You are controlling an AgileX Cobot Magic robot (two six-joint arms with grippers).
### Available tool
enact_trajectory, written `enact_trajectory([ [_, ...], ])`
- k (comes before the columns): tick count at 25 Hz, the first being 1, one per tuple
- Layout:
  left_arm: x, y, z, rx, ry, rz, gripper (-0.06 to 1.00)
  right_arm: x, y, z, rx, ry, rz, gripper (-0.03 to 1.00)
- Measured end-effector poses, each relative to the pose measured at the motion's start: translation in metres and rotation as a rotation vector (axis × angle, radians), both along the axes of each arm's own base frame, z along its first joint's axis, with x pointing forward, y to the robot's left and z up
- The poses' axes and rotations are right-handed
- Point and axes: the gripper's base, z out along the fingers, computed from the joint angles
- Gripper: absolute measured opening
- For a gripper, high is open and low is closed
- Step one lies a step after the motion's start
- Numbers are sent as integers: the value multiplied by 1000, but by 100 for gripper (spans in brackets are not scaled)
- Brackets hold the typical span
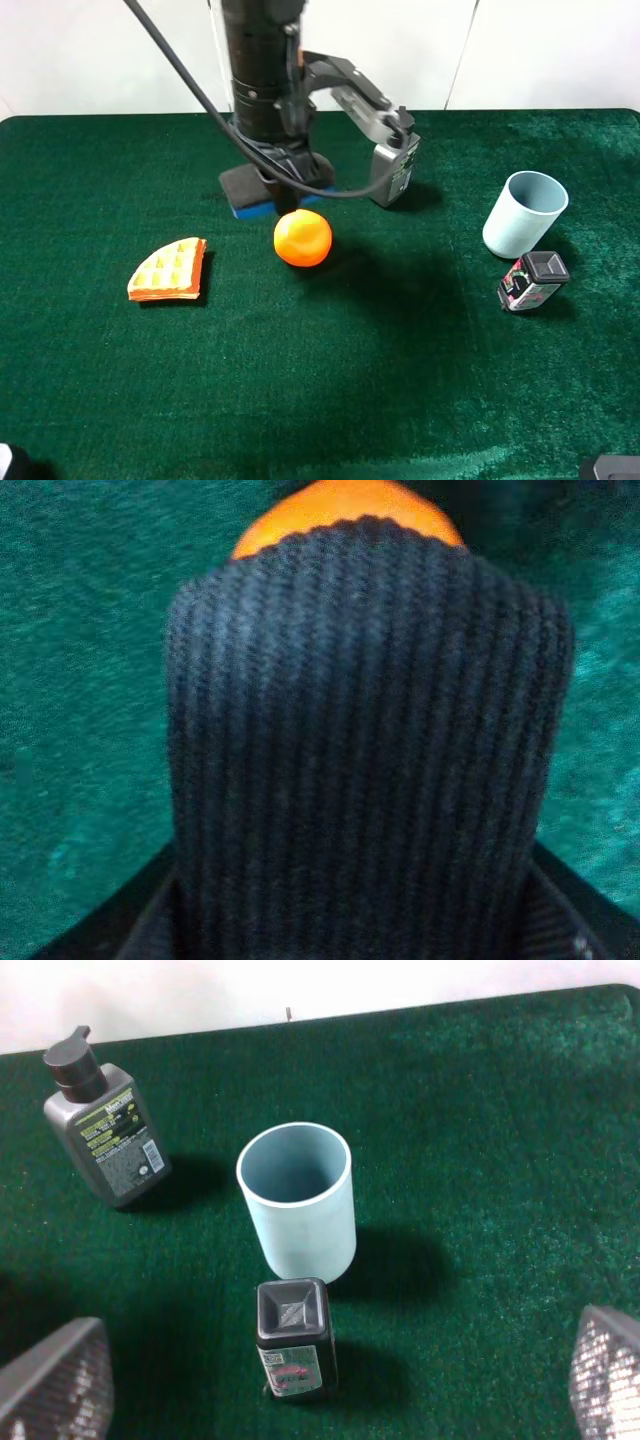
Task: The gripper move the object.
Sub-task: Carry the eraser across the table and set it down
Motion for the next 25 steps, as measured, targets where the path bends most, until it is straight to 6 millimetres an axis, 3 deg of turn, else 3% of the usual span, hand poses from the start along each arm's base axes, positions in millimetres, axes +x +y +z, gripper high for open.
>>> enact_trajectory([
  [13,-54,-52,1,-67,-14,19,58,0,0,0,0,0,0,70],
  [21,-71,-72,0,-144,-38,43,58,0,0,0,0,0,0,70],
  [25,-75,-77,-9,-135,-24,56,58,0,0,0,0,0,0,70],
])
